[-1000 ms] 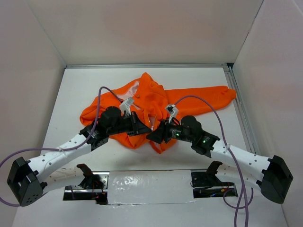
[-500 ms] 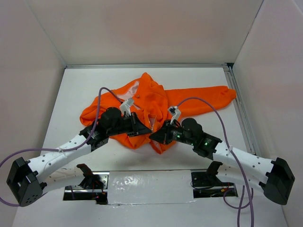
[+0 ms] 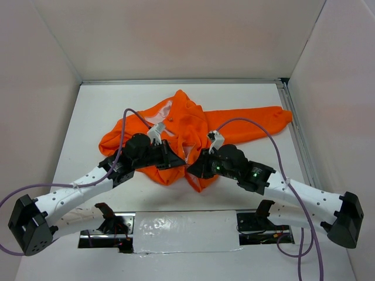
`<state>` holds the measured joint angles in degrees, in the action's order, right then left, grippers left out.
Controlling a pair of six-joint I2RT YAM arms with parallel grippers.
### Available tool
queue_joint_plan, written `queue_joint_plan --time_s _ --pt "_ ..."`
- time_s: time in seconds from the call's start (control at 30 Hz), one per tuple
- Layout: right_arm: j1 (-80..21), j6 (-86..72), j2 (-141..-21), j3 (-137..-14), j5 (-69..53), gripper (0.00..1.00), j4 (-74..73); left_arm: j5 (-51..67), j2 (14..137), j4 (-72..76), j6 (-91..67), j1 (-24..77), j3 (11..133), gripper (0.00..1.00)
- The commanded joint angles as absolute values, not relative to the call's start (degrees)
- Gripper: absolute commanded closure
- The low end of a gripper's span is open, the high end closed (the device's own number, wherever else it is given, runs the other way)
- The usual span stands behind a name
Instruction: Zip up the jacket
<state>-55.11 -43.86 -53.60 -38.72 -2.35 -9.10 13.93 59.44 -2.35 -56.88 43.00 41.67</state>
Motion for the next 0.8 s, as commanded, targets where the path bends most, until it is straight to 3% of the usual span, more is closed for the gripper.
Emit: queue_joint_plan --time_s 0.0,0.07,0.17,0.37,0.77 --pt "-55.63 -43.51 -54.14 -41.31 -0.18 0.79 -11.25 13.71 59.06 -1.32 -54.58 42.89 41.05 1.0" --pt "-55.63 -43.33 -54.32 -41.31 -0.18 0.79 -10.99 14.06 58.97 -0.97 -54.32 42.89 40.78 1.0" --pt "-55.64 -42.46 -54.49 -41.05 -0.18 0.9 -9.15 14.76 58.89 -0.79 -54.23 42.89 40.69 1.0" --pt "-55.63 -41.31 -55.9 -41.57 -1.49 0.69 -8.18 16.0 58.54 -0.53 -54.58 42.89 40.69 1.0" --pt "-55.63 -39.99 -55.99 -39.99 -4.13 0.67 -1.5 17.49 58.18 1.49 -55.2 42.89 40.43 1.0"
